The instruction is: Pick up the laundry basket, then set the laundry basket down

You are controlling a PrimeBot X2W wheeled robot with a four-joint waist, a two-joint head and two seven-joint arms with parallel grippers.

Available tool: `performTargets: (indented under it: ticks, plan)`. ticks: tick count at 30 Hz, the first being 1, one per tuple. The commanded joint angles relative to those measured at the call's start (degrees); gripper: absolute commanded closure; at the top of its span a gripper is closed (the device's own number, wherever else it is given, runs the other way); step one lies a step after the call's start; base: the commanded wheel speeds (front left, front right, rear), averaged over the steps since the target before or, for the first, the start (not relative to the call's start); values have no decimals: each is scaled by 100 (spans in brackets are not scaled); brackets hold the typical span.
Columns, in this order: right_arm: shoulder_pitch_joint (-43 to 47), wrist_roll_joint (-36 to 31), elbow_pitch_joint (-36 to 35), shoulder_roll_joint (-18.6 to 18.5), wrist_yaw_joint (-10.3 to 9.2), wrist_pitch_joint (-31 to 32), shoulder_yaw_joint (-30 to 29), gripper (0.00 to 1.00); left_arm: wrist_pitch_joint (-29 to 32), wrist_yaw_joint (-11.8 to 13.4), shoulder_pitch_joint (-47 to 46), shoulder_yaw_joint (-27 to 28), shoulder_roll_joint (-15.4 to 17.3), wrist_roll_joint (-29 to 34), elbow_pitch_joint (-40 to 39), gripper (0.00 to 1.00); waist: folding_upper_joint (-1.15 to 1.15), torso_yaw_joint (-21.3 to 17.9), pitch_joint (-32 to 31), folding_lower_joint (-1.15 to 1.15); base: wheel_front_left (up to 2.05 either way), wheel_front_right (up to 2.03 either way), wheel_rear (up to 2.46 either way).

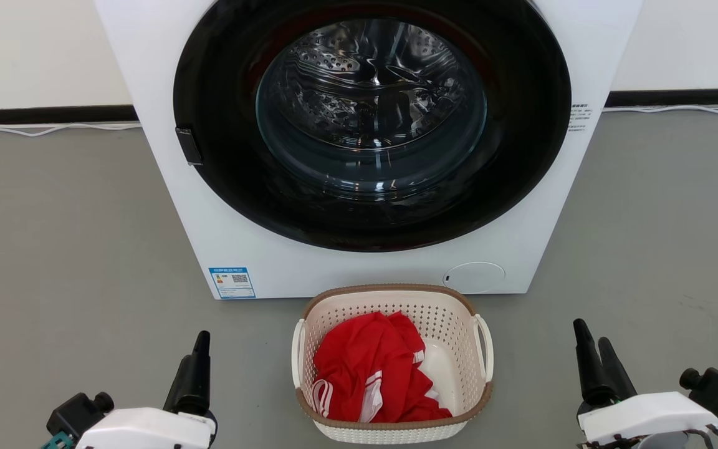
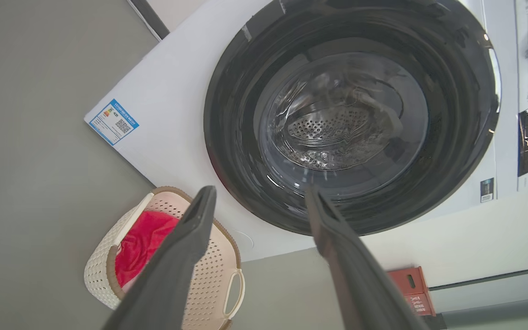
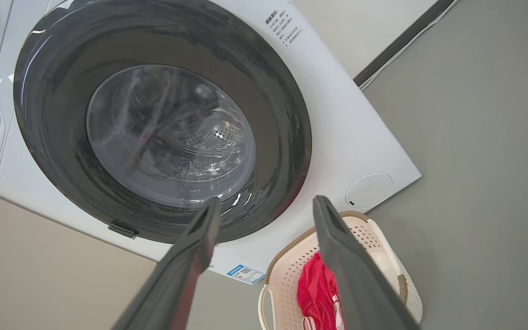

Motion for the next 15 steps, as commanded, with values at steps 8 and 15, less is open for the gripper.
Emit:
performTargets:
  ticks: [8, 15]
  plan:
    - [-202, -844, -138, -71, 24, -243, 163, 0, -189, 153, -45, -13, 58, 665, -246, 0, 0, -4, 3, 0, 0, 0, 0]
    - [-206, -1305, -137, -74, 26, -344, 212, 0, -290, 220, -39, -52, 63, 1049, -295, 0, 0, -6, 14, 0, 0, 0, 0]
